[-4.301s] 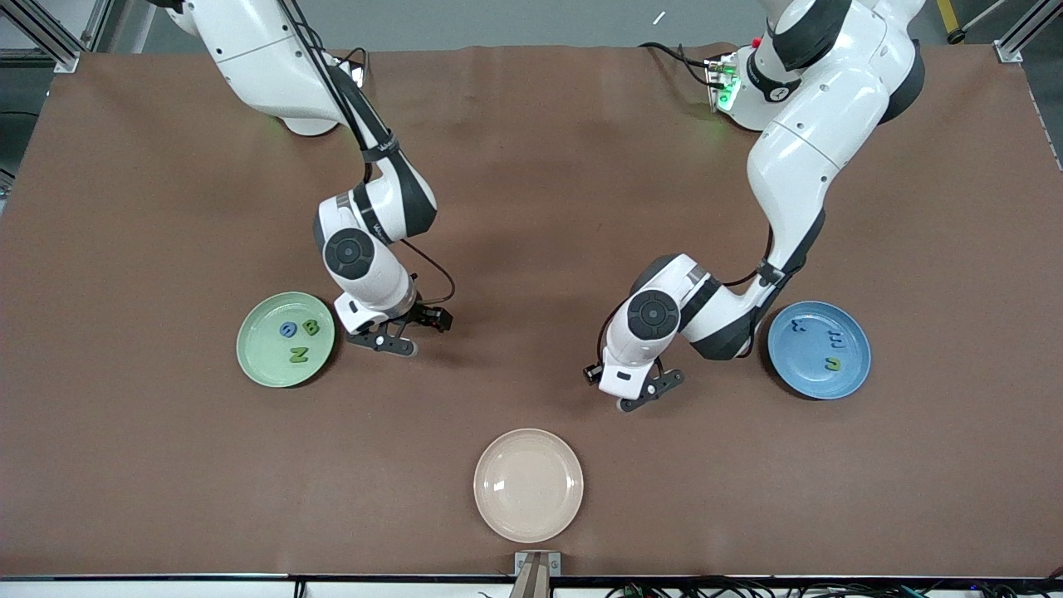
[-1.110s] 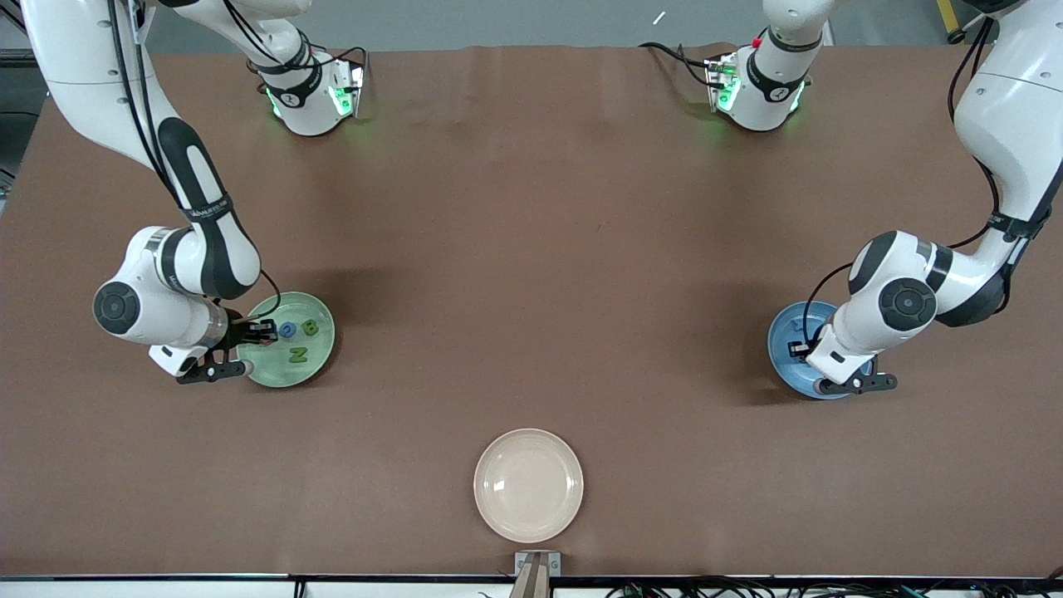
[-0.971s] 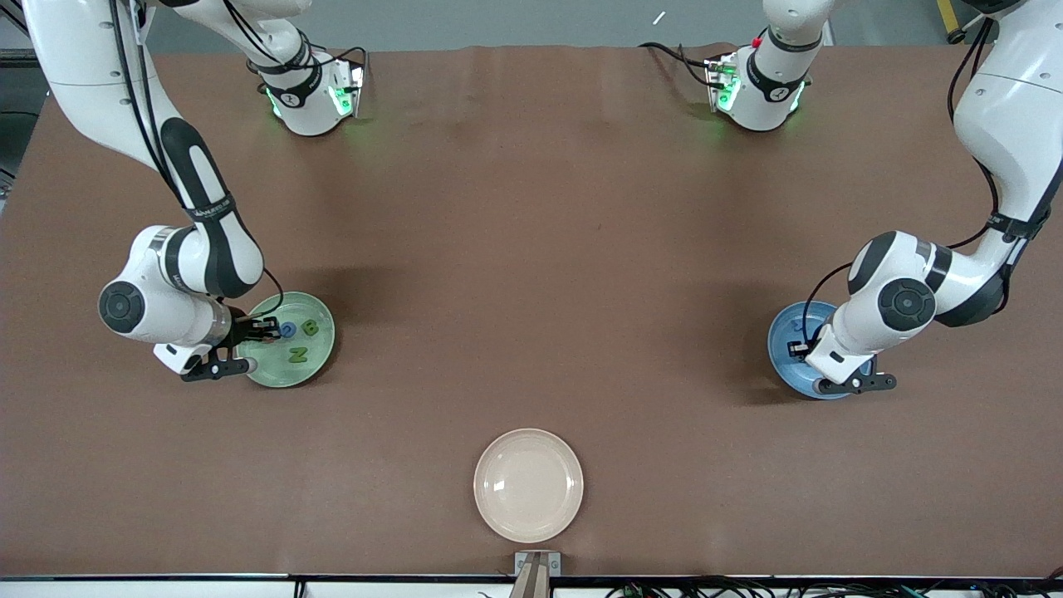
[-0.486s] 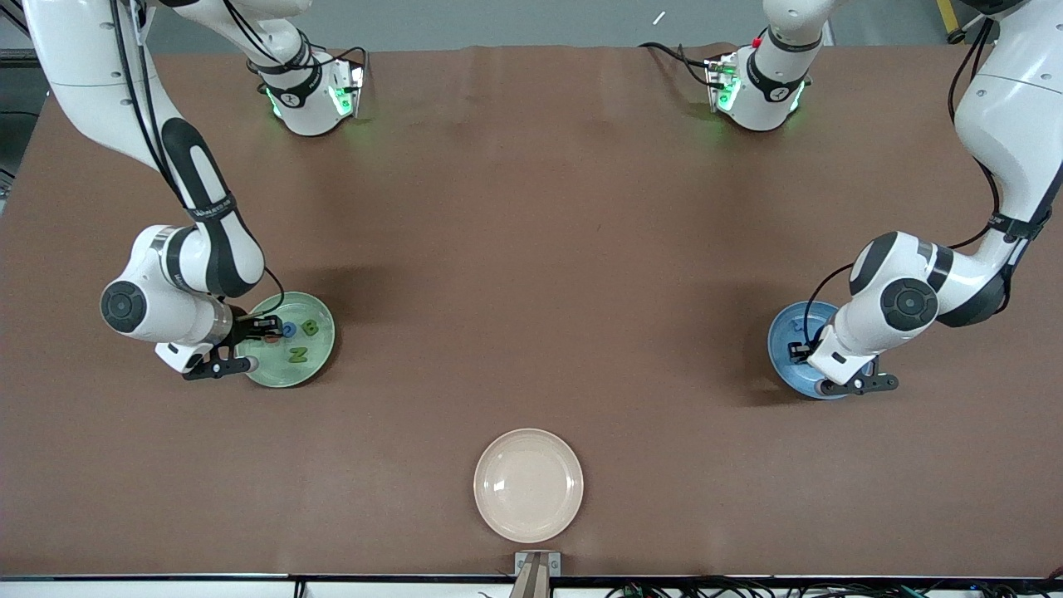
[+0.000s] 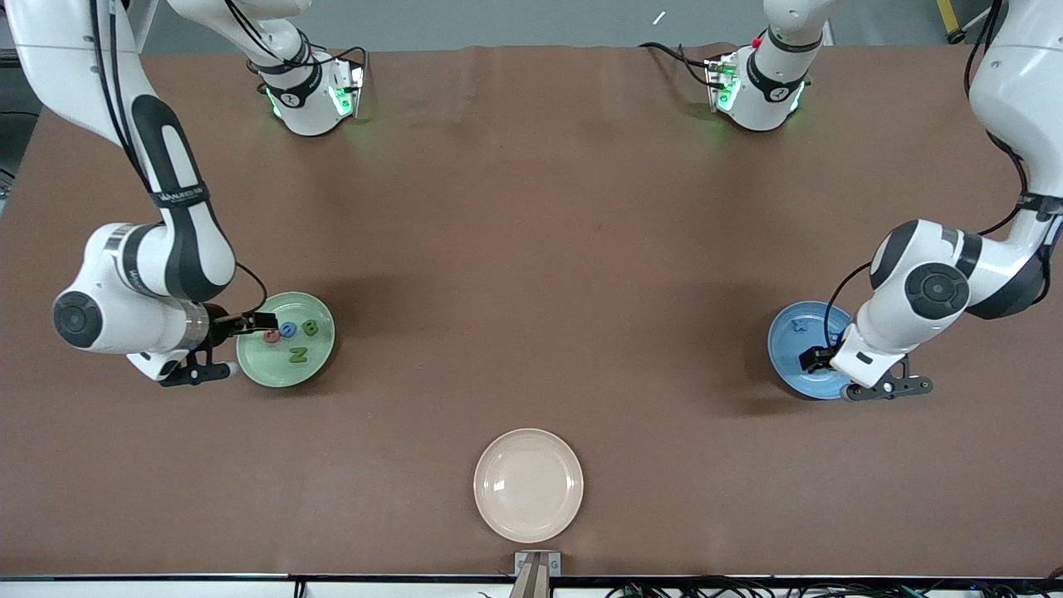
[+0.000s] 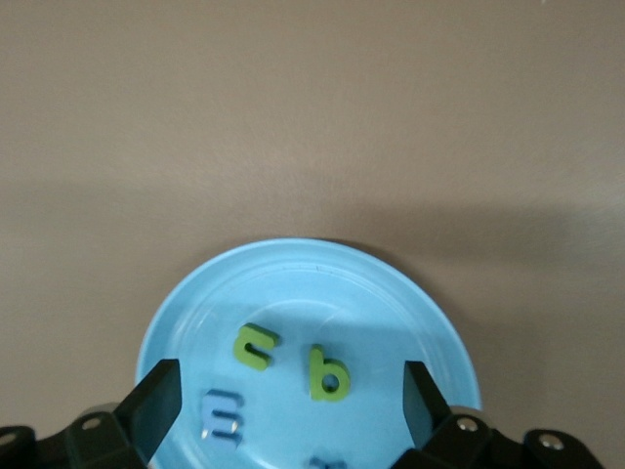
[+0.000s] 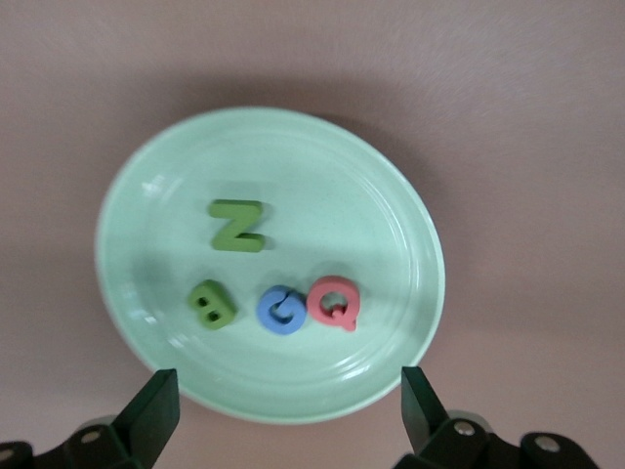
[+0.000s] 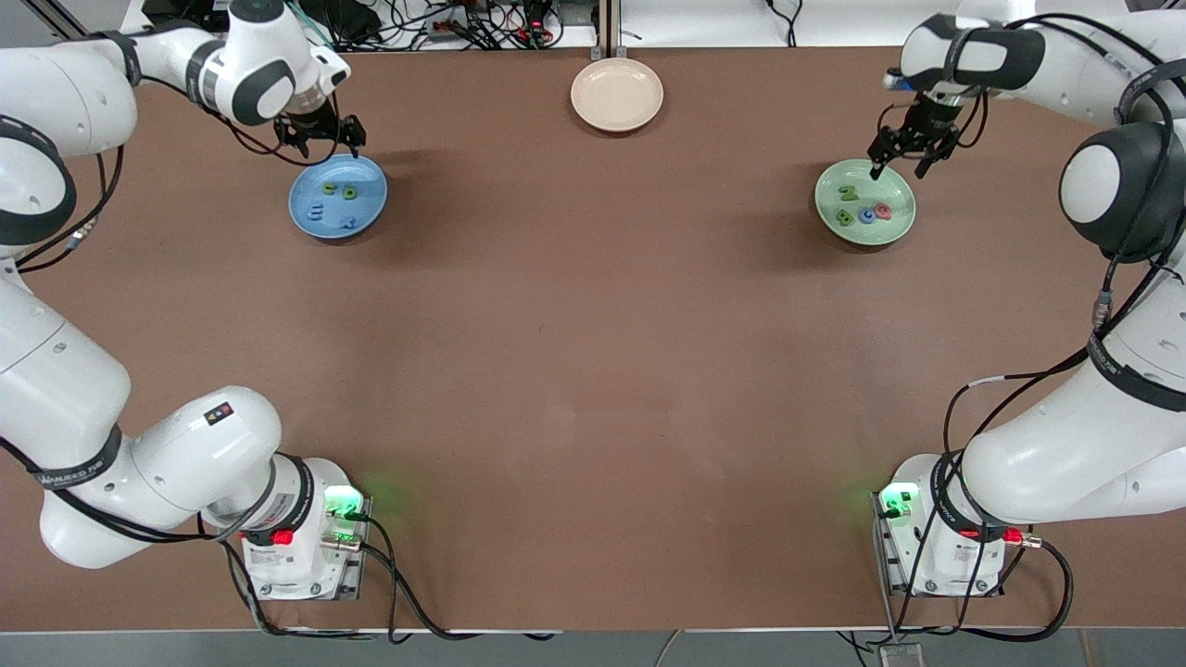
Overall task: Sort upper and lower case letters into plates
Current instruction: 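Release both letters onto the plates and raise both grippers away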
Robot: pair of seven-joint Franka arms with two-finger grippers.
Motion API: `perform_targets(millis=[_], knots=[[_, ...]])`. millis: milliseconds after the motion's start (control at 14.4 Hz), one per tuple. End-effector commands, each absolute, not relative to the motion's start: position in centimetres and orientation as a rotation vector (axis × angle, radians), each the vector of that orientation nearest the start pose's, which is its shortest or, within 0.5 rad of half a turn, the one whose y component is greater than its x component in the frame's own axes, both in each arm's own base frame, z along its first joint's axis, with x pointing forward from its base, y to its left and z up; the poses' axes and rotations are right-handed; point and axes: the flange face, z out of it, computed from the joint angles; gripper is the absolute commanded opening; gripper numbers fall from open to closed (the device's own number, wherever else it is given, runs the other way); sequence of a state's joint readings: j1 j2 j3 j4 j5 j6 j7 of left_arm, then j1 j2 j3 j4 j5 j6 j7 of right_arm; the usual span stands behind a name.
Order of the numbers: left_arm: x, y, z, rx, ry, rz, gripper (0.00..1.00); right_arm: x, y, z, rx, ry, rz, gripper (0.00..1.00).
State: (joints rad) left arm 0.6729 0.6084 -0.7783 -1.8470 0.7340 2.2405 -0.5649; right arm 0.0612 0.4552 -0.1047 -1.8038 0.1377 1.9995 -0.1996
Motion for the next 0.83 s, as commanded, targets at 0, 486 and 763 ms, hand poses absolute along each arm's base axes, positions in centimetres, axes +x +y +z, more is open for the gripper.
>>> perform_targets(millis=[0, 486, 763], knots=[[64.8, -1.1, 32.1, -3.002, -0.185, -0.107, 1.0, 62.1, 0.4, 29.6, -3.032, -0.032, 0.363, 1.0], [66.6, -1.4, 44.3, -3.096, -0.241, 0.077, 0.99, 62.6, 3.7, 34.1, -3.05, 0.012, 0.35, 1.0], [65.8, -0.4, 50.5, -3.166, -0.281, 0.076, 1.0, 61.0, 2.9, 41.5, -3.107, -0.029, 0.367, 1.0]])
